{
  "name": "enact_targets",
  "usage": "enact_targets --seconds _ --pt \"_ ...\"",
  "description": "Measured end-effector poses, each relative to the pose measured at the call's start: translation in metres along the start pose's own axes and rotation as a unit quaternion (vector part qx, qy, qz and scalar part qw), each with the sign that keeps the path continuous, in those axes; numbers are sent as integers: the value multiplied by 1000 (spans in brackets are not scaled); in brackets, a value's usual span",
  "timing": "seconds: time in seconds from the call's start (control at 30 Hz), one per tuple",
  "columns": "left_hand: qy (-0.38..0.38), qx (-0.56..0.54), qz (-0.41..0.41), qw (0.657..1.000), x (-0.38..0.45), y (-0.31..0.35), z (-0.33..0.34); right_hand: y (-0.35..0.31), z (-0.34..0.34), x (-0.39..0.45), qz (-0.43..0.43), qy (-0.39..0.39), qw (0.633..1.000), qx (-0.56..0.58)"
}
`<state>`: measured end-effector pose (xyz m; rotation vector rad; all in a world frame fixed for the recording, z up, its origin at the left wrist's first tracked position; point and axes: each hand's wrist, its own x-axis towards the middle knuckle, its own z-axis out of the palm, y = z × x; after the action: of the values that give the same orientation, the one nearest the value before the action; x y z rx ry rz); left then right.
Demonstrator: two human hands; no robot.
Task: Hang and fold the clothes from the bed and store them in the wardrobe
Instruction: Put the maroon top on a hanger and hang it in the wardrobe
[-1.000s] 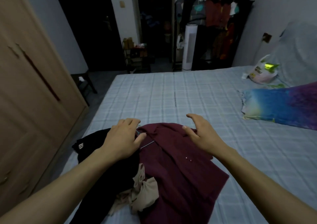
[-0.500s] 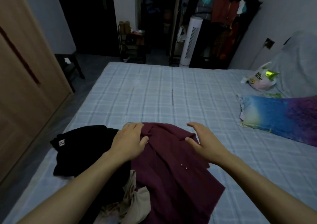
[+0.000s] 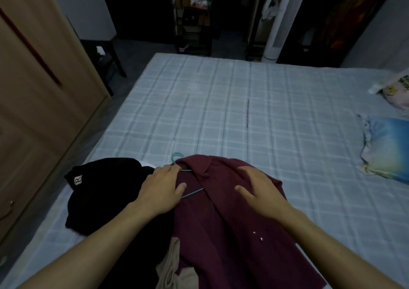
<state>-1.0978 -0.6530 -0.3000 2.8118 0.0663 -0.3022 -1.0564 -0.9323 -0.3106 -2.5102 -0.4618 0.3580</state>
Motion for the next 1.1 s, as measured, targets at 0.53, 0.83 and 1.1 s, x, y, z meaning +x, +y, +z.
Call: enact_targets --seconds 0.53,0.83,1.1 --pt "-34 -109 -100 988 200 -95 140 109 138 191 -22 -74 996 -46" --pt "-128 34 -117 984 263 -124 186 135 192 242 -33 -105 989 -102" --pt "-17 -36 -87 995 273 -129 185 126 214 243 -7 -75 988 -136"
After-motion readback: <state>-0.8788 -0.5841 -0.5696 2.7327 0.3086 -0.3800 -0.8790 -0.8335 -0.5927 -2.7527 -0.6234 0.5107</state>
